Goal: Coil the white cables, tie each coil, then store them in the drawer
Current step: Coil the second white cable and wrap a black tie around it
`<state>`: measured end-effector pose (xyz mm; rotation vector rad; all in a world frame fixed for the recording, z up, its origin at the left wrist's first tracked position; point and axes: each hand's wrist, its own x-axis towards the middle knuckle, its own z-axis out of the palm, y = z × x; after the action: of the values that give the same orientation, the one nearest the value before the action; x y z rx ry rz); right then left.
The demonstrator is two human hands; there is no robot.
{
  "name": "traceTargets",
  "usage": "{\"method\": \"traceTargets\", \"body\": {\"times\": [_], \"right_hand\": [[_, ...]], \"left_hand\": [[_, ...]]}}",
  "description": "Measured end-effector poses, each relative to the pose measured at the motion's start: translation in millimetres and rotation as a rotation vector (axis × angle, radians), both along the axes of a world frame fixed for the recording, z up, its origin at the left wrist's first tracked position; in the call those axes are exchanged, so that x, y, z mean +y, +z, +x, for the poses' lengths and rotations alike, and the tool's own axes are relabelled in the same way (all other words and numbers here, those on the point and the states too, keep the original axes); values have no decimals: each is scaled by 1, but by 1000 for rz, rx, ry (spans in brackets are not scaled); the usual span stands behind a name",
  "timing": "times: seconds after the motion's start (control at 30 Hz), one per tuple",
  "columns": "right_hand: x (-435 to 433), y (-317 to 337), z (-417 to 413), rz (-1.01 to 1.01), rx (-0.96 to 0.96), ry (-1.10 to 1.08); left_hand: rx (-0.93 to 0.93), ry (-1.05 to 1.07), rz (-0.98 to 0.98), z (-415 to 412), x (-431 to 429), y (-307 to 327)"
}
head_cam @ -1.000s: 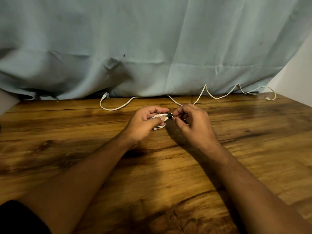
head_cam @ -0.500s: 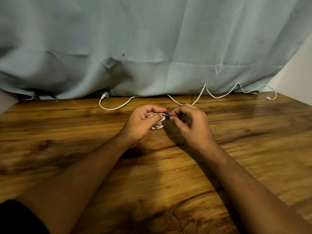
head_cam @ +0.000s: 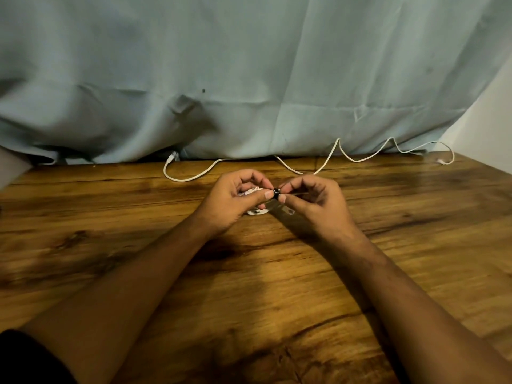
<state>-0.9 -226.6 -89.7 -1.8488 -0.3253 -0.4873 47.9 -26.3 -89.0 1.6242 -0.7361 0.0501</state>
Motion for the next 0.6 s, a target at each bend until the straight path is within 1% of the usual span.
{"method": "traceTargets", "body": {"times": [0.1, 0.2, 0.23, 0.27, 0.37, 0.5, 0.53, 0.6], "right_hand": [[-1, 1, 0, -15, -14, 22], [-3, 1, 1, -44, -11, 38], [-3, 0, 2, -65, 0, 39], [-3, -1, 2, -101, 14, 50], [2, -5, 3, -274, 23, 59], [9, -1, -2, -372, -30, -21], [10, 0, -2, -409, -46, -36], [11, 0, -3, -472, -68, -46]], "left_hand": [[-82, 42, 58, -2, -2, 0], [-283, 175, 145, -6, -6, 3], [-321, 204, 152, -8, -8, 4], [-296, 207, 136, -10, -9, 6], [-119, 212, 68, -12, -11, 7], [-141, 316, 76, -5, -11, 1], [-123, 341, 83, -3, -11, 1], [-6, 359, 59, -1, -13, -1]]}}
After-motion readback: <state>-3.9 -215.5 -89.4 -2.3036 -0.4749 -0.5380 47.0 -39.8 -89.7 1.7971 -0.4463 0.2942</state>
